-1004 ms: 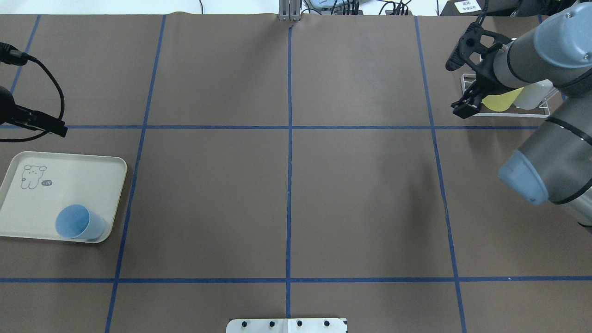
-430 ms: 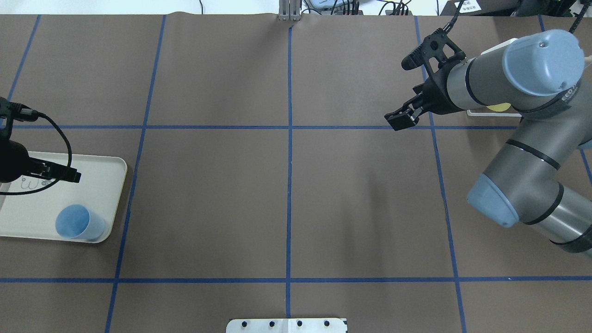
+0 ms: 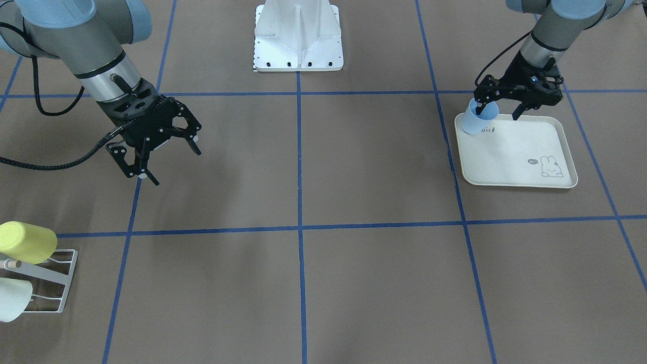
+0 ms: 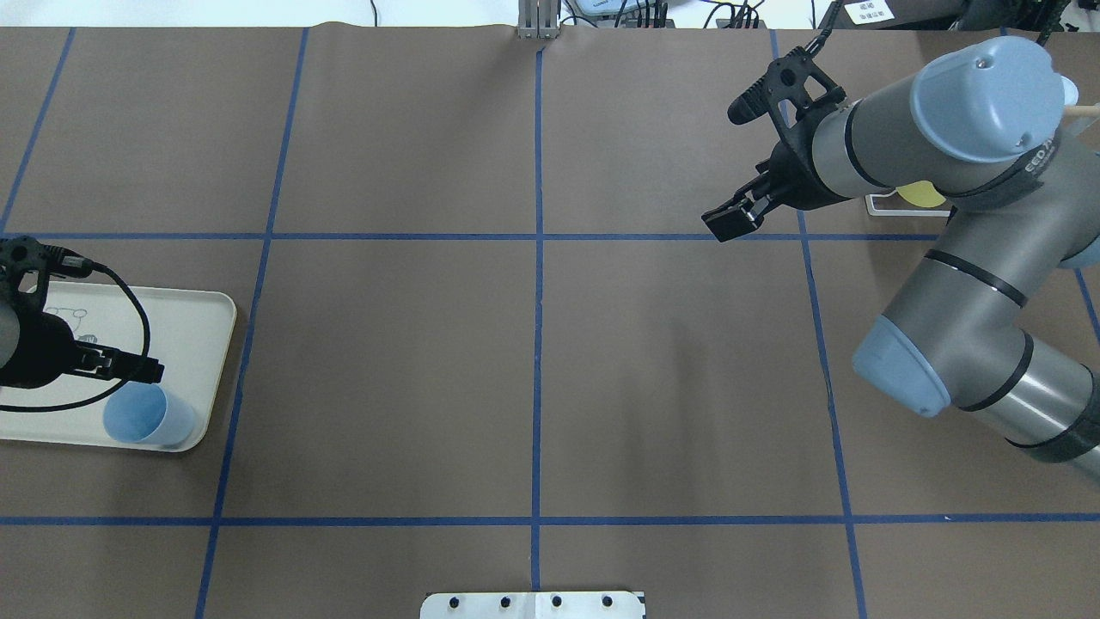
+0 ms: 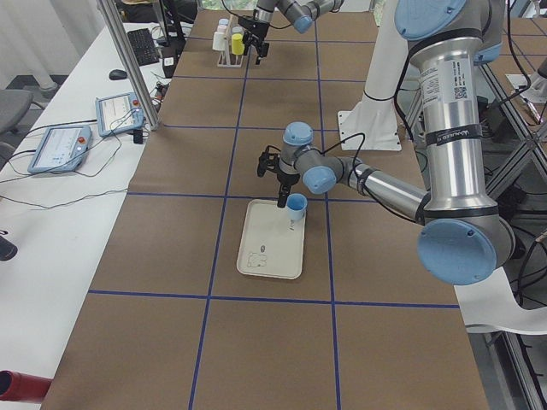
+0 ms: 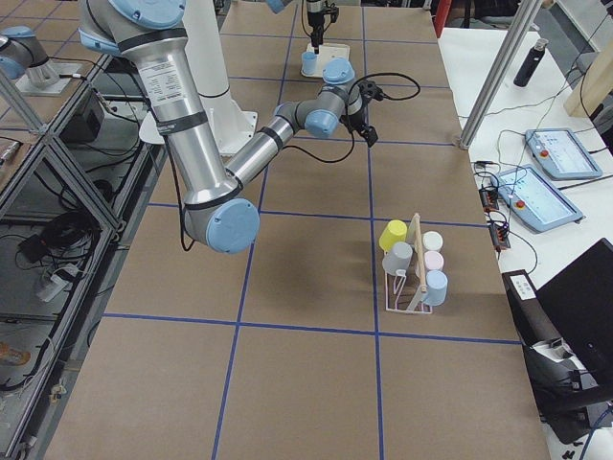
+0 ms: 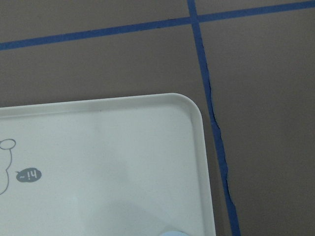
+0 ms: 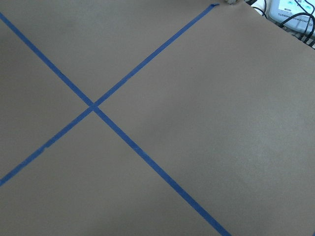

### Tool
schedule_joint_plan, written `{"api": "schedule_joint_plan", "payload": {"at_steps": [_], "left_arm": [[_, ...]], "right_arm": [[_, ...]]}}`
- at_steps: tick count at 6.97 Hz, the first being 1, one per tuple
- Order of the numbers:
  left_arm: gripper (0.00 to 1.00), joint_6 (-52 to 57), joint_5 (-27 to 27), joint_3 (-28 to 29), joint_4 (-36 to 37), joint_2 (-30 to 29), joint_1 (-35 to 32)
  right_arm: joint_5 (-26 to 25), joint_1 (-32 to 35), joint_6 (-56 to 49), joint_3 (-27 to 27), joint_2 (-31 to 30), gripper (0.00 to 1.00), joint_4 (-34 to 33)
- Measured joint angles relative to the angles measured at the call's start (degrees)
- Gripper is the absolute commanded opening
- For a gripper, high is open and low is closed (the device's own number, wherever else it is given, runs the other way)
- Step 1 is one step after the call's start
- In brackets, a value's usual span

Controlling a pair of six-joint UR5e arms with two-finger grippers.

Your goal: Transfer IKEA cup to right arm and place on rack

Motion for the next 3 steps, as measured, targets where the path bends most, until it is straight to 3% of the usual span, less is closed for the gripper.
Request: {"api": "schedule_joint_plan", "payload": {"at_steps": [2,3], "left_arm": [[1.00,0.1,-0.2,-0.1,-2.3,3.0,0.8],[0.92,0.2,-0.2,0.0,-3.5,4.5,1.0]], "right_arm": [[0.0,0.0,0.0,-0.1,0.1,0.99,-0.2],[-0.1,0.0,-0.1,-0.1,0.0,0.99,-0.2]]}}
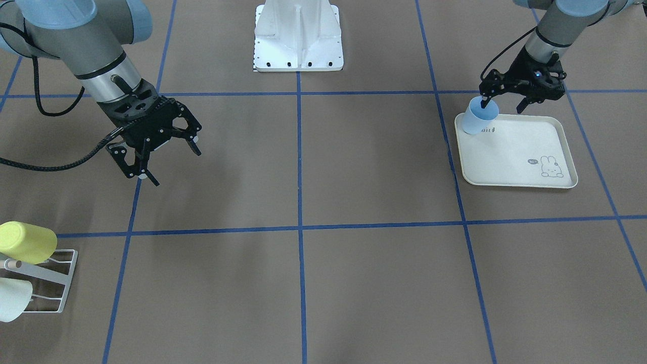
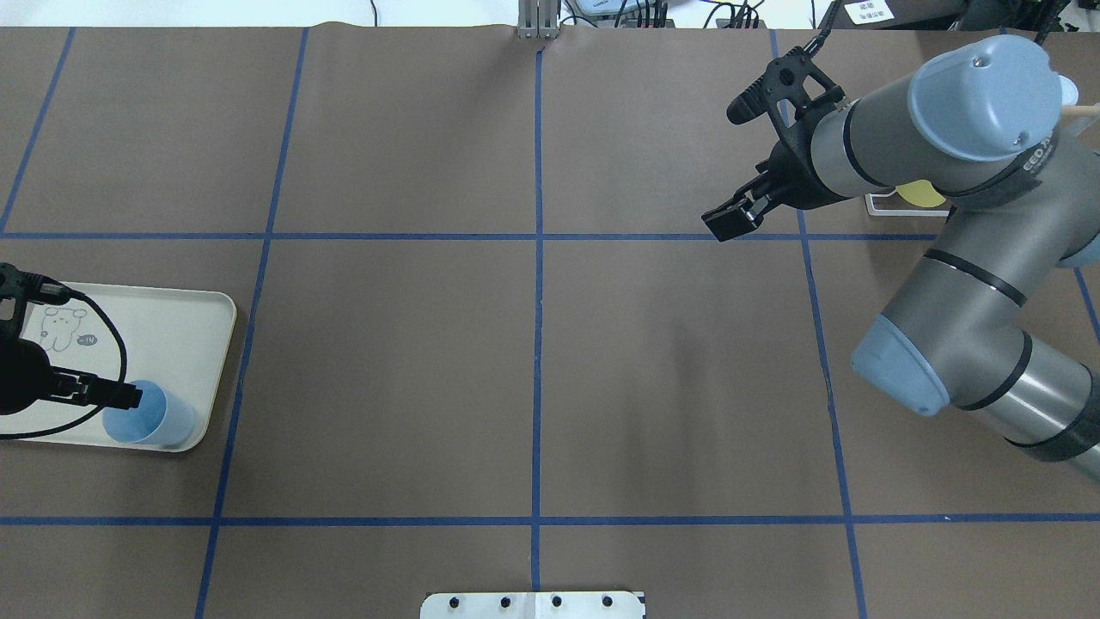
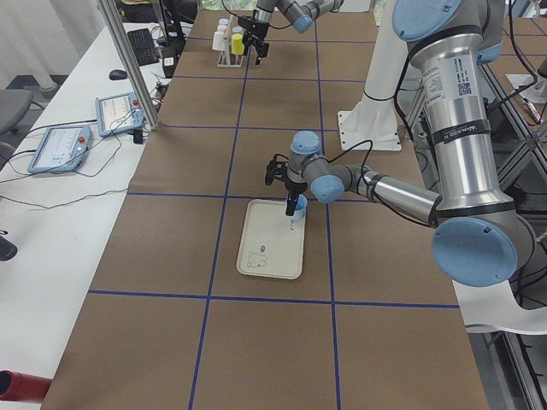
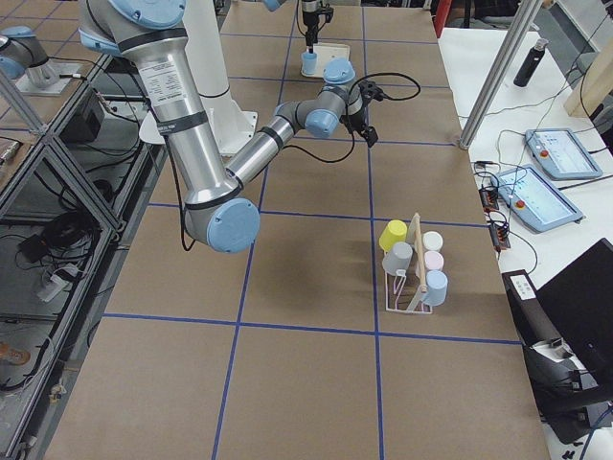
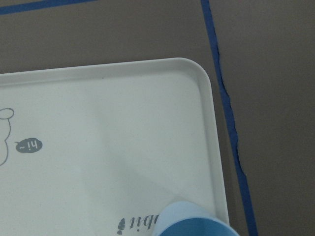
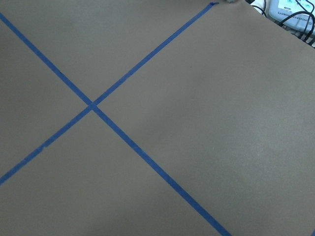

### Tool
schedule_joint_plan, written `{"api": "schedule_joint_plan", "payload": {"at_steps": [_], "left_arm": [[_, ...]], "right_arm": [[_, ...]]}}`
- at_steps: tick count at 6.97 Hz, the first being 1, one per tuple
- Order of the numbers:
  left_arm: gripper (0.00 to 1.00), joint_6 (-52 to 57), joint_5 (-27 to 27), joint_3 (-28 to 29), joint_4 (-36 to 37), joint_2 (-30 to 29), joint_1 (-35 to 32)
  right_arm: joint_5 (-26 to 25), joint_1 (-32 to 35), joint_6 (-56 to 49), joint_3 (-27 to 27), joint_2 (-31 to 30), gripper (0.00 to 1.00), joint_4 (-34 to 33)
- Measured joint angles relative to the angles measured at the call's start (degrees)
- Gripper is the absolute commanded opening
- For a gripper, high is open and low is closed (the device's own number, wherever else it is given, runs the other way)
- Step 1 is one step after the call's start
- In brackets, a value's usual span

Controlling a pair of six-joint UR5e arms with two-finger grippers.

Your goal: Transfer IKEA cup to right arm and place on rack

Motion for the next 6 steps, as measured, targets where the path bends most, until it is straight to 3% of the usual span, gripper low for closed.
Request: {"api": "schedule_joint_plan", "payload": {"at_steps": [3,6], "left_arm": [[0.59,-0.4,0.3,0.6,-0.8,0.9,2.2],[0.00,-1.1,0.3,1.3,-1.0,0.4,3.1]], "right_arm": [[-0.1,-0.1,0.0,0.0,-0.2,0.99,0.0],[-0.3,-0.2,0.0,0.0,-0.6,0.99,0.1]]}}
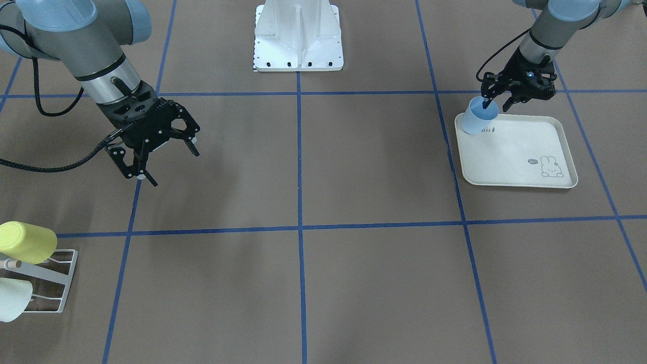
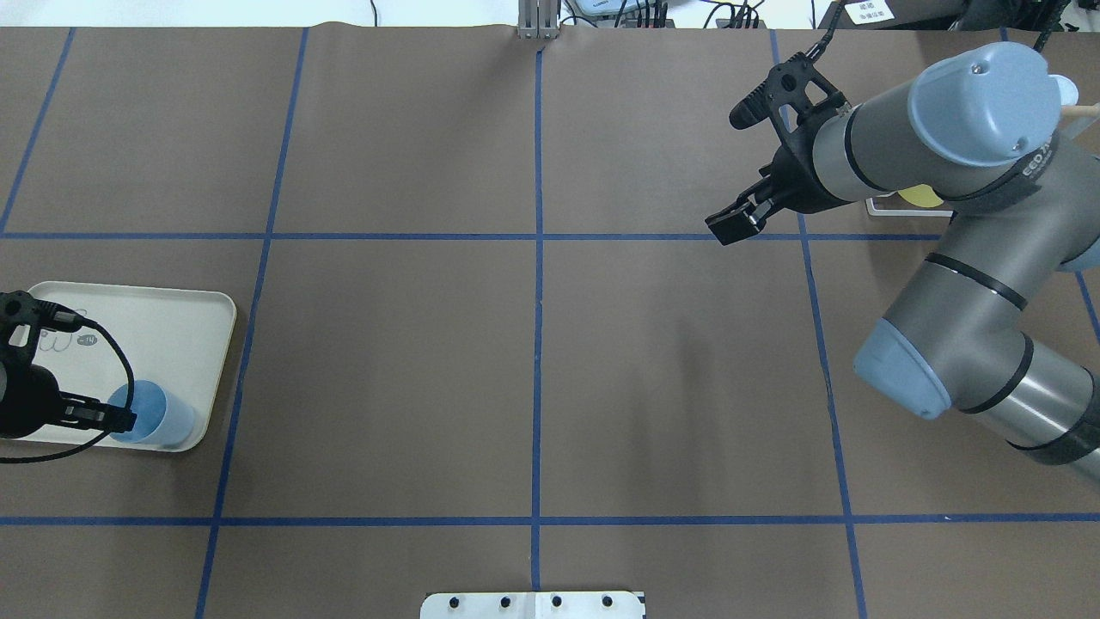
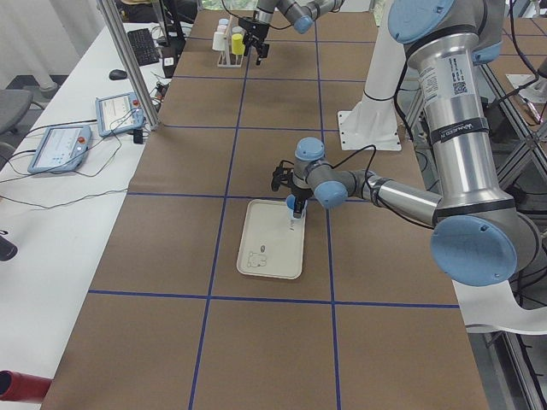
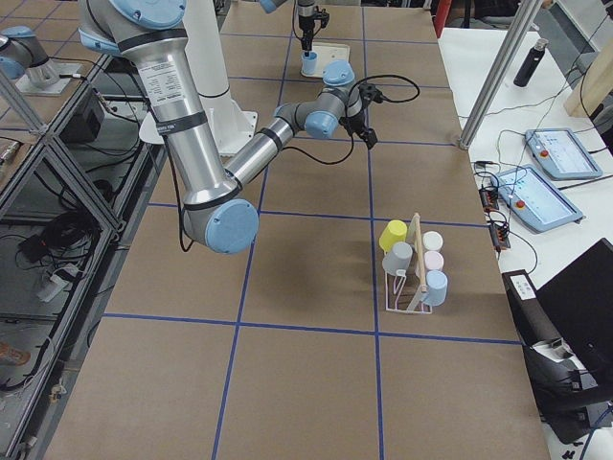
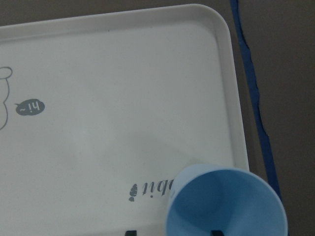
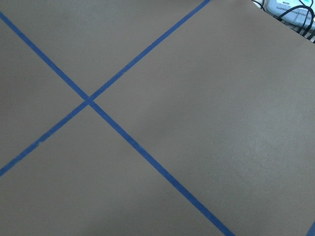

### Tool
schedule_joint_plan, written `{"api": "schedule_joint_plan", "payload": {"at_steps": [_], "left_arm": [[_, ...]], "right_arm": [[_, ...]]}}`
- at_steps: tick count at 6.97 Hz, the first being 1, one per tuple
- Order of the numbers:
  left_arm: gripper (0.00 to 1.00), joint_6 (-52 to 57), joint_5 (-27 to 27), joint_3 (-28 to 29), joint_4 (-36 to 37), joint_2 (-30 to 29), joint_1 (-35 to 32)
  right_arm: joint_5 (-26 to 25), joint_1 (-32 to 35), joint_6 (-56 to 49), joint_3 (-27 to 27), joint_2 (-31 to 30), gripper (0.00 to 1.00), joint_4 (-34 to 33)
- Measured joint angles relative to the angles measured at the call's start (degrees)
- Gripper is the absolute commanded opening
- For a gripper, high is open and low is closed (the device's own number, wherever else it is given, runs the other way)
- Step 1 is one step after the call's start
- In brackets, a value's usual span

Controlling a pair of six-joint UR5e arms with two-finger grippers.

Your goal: Transfer IKEA cup to right arm and place on rack

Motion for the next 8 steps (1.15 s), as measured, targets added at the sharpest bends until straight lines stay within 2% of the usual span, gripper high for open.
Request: {"api": "schedule_joint_plan", "payload": {"at_steps": [3,5,6,8], "left_arm": [[0.00,-0.4,-0.4,-0.1,-0.1,-0.4,0.0],[0.00,-0.2,-2.9,-1.1,0.3,-0.5,-1.8],[0.00,0.0,-6.7,-1.9,0.7,-0.8,-5.7],[0.00,-0.8,-15.8,-3.2,1.5,-5.4,-13.5]], "right_arm": [[-0.1,-0.1,-0.1,0.0,-0.2,0.99,0.0],[-0.2,-0.5,-0.1,-0.2,-0.2,0.99,0.5],[-0.2,-1.0,-0.1,-0.3,-0.2,0.99,0.7],[-0.3,-2.6,-0.1,-0.7,-0.2,0.99,2.5]]}}
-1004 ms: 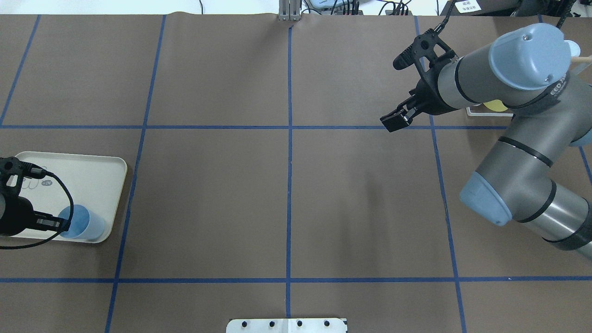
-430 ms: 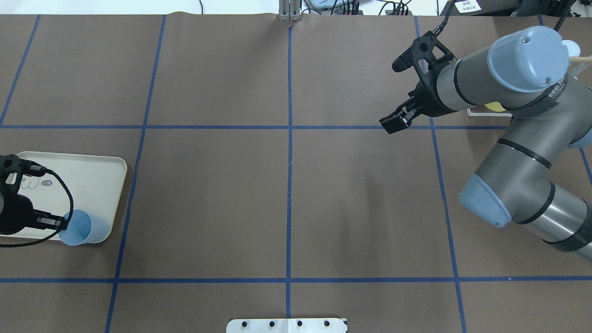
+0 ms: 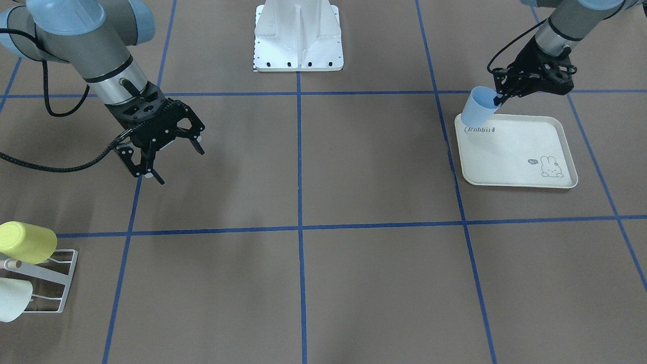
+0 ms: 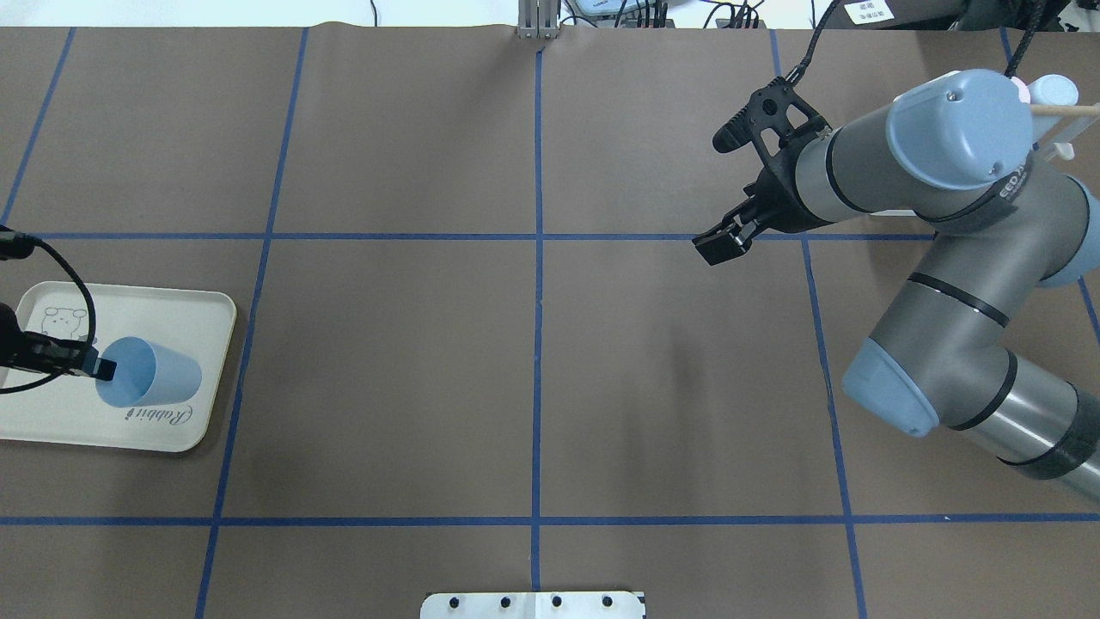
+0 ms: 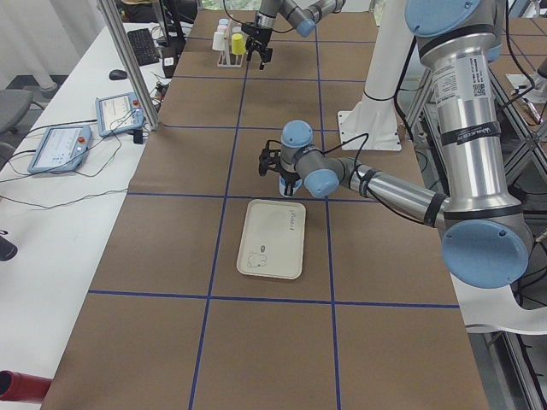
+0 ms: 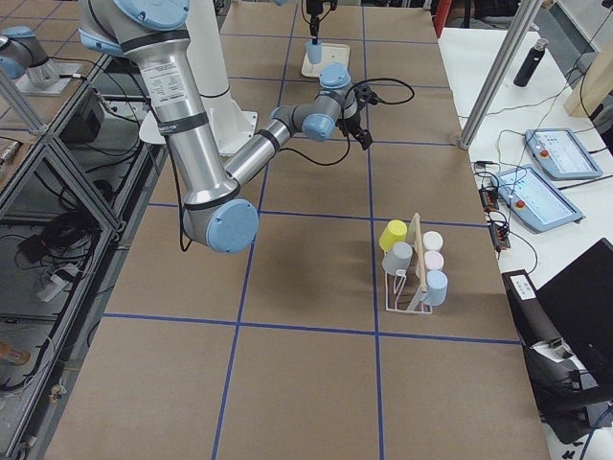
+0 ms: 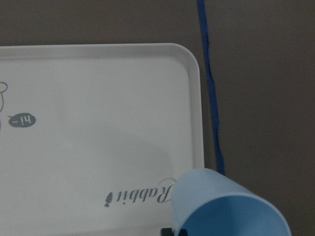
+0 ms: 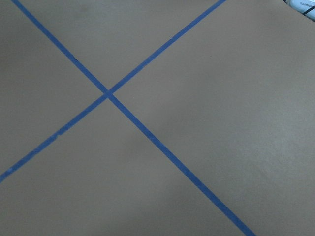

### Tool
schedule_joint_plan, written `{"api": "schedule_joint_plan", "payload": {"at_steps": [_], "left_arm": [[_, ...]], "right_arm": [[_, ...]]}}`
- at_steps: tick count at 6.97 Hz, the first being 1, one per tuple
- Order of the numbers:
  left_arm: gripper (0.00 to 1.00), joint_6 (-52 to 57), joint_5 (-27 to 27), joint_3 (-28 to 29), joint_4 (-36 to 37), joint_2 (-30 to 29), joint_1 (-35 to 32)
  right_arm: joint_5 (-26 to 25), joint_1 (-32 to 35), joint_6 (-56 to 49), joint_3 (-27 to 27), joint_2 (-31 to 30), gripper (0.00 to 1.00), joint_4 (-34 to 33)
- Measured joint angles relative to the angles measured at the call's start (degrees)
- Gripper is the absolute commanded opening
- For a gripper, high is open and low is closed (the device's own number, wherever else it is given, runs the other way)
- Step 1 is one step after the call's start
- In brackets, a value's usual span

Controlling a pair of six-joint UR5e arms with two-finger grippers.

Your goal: Transfer IKEA cup to right arm and place on rack

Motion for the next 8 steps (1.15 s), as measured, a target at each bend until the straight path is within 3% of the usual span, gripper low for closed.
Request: {"api": "schedule_joint_plan", "payload": {"at_steps": [2,4,6,8], "left_arm": [[0.00,-7.5,-4.7,-0.6,1.0,-8.3,-1.8],[0.00,-18.2,-8.3,-0.2,1.1,-18.1,-1.8],[0.00,-28.2,-9.1,1.7,0.7,-27.3,-0.6],[0.00,-36.3,-7.5,4.2,0.6,-35.0,3.0]], "right_arm": [[0.0,-1.8,-0.1,-2.6,-1.5,0.99,11.4],[0.0,-4.1,-0.5,-6.2,-5.0,0.99,30.8],[-0.2,-6.9,-0.6,-10.6,-6.0,0.99,49.1],[-4.9,-11.0,-1.3,-12.3,-5.6,0.99,60.5]]}}
